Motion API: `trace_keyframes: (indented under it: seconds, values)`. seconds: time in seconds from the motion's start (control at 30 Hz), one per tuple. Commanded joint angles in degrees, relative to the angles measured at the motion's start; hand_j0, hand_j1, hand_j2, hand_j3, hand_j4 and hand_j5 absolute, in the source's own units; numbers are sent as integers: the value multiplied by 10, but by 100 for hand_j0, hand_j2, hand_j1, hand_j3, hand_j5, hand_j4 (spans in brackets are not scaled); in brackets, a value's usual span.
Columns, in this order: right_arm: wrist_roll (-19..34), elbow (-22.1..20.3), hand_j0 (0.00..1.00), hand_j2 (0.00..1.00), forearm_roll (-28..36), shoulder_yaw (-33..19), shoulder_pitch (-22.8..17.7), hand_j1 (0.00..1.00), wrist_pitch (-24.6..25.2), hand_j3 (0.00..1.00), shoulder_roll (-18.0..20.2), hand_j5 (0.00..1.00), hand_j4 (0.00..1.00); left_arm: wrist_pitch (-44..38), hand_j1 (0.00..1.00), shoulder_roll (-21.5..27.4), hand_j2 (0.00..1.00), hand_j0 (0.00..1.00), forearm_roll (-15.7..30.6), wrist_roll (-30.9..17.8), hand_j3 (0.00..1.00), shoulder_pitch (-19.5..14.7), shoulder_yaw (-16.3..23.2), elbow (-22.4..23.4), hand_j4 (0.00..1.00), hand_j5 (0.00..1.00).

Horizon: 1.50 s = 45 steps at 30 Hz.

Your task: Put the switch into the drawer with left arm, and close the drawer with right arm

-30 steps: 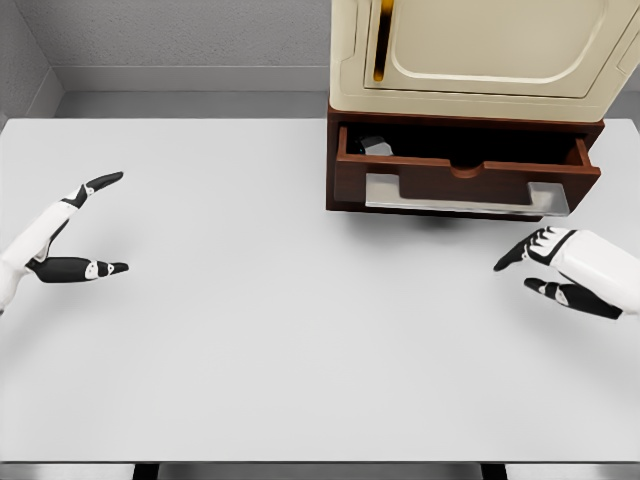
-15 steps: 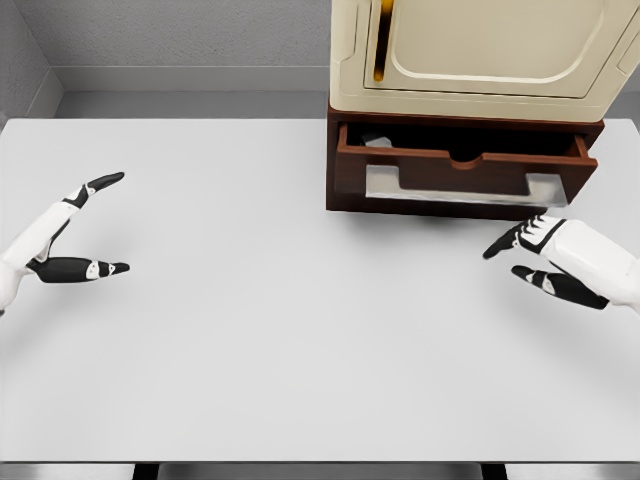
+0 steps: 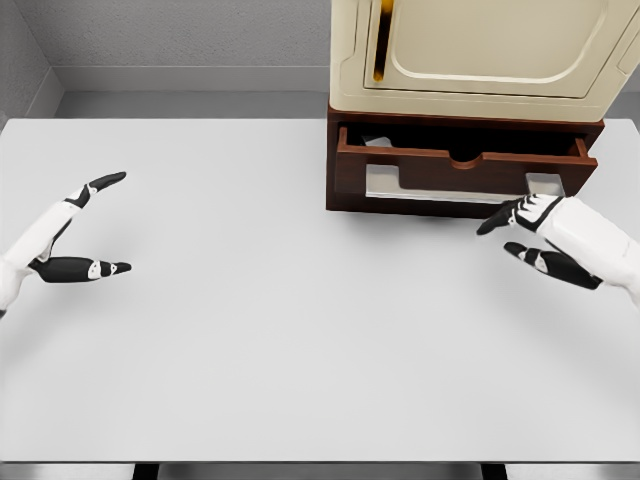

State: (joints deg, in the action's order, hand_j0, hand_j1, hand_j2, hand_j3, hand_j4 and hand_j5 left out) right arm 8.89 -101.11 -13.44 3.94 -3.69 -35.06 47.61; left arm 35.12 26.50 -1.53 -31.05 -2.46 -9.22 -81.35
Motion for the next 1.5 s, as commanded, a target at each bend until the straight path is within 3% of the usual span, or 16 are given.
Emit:
trace_keyframes:
  seconds: [0.0, 0.27, 0.57, 1.03, 1.37, 1.47]
  values:
    - [0, 0, 61, 61, 3, 0, 0, 61, 1, 61, -9, 61, 61, -1, 100, 0, 100, 100, 5, 0, 100, -1, 0, 0, 100, 100]
    - [0, 7, 62, 62, 1, 33, 30, 62, 1, 62, -12, 62, 62, -1, 100, 0, 100, 100, 5, 0, 100, -1, 0, 0, 100, 100]
    - [-3, 0, 64, 64, 4, 28, -1, 64, 1, 64, 6, 64, 64, -1, 100, 0, 100, 100, 5, 0, 100, -1, 0, 0, 100, 100]
    - [-1, 0, 65, 65, -6, 49, 10, 65, 1, 65, -4, 65, 65, -1, 100, 0, 100, 100, 5, 0, 100, -1, 0, 0, 100, 100]
    - [-1, 0, 59, 59, 1, 49, 23, 59, 1, 59, -4, 59, 59, -1, 100, 0, 100, 100, 5, 0, 100, -1, 1, -4, 100, 100]
    - [-1, 3, 59, 59, -4, 49, 35, 59, 1, 59, -25, 59, 59, -1, 100, 0, 100, 100, 5, 0, 100, -1, 1, -6, 100, 100]
